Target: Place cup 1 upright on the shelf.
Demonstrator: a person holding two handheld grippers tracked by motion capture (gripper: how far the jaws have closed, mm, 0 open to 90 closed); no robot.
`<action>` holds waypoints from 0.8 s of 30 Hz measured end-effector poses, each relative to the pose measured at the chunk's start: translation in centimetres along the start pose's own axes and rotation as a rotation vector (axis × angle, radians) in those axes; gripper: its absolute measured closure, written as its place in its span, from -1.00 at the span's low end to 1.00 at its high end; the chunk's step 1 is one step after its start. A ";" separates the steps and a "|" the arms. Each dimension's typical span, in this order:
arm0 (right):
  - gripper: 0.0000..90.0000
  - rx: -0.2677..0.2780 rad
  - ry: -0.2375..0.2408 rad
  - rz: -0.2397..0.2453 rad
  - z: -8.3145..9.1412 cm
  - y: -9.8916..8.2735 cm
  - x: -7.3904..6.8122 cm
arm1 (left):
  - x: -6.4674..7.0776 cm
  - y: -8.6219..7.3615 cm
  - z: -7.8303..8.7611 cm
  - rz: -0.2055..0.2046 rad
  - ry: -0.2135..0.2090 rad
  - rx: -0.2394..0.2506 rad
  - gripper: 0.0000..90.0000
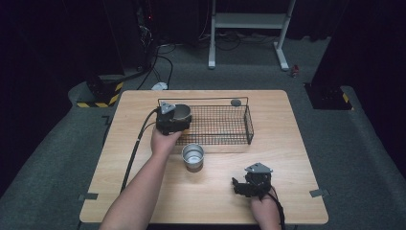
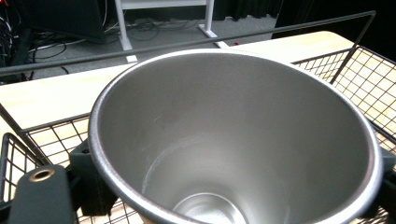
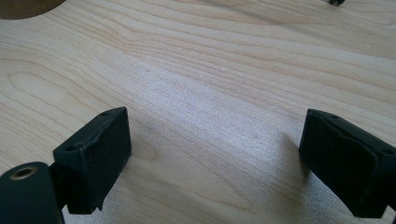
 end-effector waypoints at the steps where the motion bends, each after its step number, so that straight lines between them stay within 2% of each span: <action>1: -0.80 0.000 0.000 0.000 0.0 0.0 0.0 | 0.0 -0.1 0.0 0.005 0.001 -0.003 -0.69; 5: -0.80 0.000 0.000 0.000 0.0 0.0 0.0 | -0.2 -0.3 0.0 0.027 0.008 -0.003 -0.69; 17: -0.80 -0.001 0.000 -0.003 0.0 0.0 0.0 | -0.2 -0.9 -0.5 -0.001 0.002 -0.047 -0.69; 24: -0.80 -0.001 0.000 -0.003 0.0 0.0 0.0 | -0.1 -1.0 -0.7 -0.002 -0.002 -0.039 -0.69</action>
Point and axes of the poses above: each handheld gripper's, and its own axes: z roughly backward along the jaws, y roughly out of its top, x roughly to its right, the point moved 4 cm from there along -z, roughly forward along the jaws, and after that the axes turned 14 degrees about -z, right-handed, at the moved point
